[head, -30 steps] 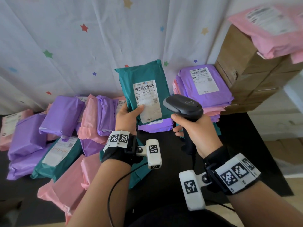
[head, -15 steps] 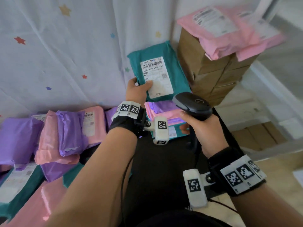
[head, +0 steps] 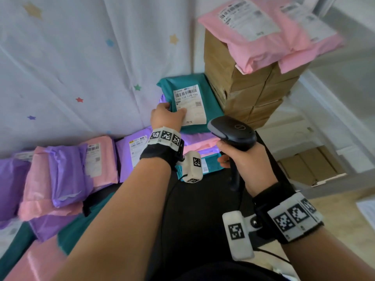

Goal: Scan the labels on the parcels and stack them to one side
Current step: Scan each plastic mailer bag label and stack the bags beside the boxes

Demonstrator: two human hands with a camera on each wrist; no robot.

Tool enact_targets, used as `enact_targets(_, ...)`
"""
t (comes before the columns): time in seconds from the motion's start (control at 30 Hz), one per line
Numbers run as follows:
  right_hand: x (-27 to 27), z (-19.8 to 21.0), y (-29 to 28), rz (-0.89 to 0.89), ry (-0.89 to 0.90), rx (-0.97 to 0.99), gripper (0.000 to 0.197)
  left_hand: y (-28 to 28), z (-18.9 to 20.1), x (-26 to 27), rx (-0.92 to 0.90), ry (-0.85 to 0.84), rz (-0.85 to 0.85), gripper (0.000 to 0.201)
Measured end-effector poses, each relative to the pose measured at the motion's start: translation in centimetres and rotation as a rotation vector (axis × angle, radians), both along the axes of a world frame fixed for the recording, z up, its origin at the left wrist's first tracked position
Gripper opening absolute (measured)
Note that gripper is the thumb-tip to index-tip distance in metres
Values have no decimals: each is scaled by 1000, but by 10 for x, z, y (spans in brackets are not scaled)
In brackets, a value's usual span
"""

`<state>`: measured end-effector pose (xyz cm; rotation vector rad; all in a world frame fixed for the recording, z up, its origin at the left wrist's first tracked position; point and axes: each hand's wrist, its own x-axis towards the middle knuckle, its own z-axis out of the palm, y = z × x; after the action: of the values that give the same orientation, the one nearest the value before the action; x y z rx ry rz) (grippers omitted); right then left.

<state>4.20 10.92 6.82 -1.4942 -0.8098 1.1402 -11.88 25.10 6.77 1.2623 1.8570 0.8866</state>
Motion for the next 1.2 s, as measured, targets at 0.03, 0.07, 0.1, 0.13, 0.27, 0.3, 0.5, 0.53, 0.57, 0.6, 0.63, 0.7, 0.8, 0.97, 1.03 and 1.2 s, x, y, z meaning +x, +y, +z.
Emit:
enact_targets(0.03, -3, -1, 1, 10, 1, -5, 11, 0, -1, -2, 1, -20, -1, 50)
enact_targets(0.07, -5, -2, 3, 23, -2, -17, 11, -1, -2, -4, 9, -57, 6, 50)
enact_targets(0.1, -7, -2, 4, 31, -3, -33, 11, -3, -3, -6, 18, -92, 23, 51)
enact_targets(0.13, -10, -2, 6, 35, -6, -47, 10, -6, -3, -8, 28, -125, 47, 52)
enact_targets(0.27, -27, -6, 10, 73, -18, -76, 15, -18, -15, -37, 43, -179, 138, 40)
enact_targets(0.3, -33, -7, 10, 95, -17, -88, 18, -22, -23, -50, 22, -138, 151, 35)
enact_targets(0.5, -71, -25, 6, 199, -19, -184, 24, -60, -94, -126, -368, 255, 85, 39)
enact_targets(0.53, -76, -29, 5, 211, -13, -198, 22, -64, -103, -133, -414, 313, 67, 42)
enact_targets(0.57, -81, -33, 4, 227, -11, -212, 20, -67, -110, -139, -449, 363, 48, 45)
enact_targets(0.6, -85, -36, 3, 246, -12, -227, 18, -69, -115, -143, -478, 403, 28, 47)
enact_targets(0.63, -88, -38, 3, 262, -13, -238, 17, -69, -119, -145, -497, 430, 6, 48)
enact_targets(0.7, -93, -43, 3, 267, -14, -246, 16, -66, -124, -145, -520, 456, -18, 52)
enact_targets(0.8, -96, -48, 4, 256, -36, -254, 23, -58, -126, -142, -566, 471, 6, 72)
enact_targets(0.97, -98, -49, 5, 248, -33, -272, 24, -44, -132, -139, -666, 447, 57, 104)
enact_targets(1.03, -98, -47, 4, 252, -29, -279, 21, -42, -132, -139, -647, 364, 115, 97)
enact_targets(1.2, -97, -43, 1, 256, -44, -272, 19, -50, -131, -144, -524, 306, -14, 35)
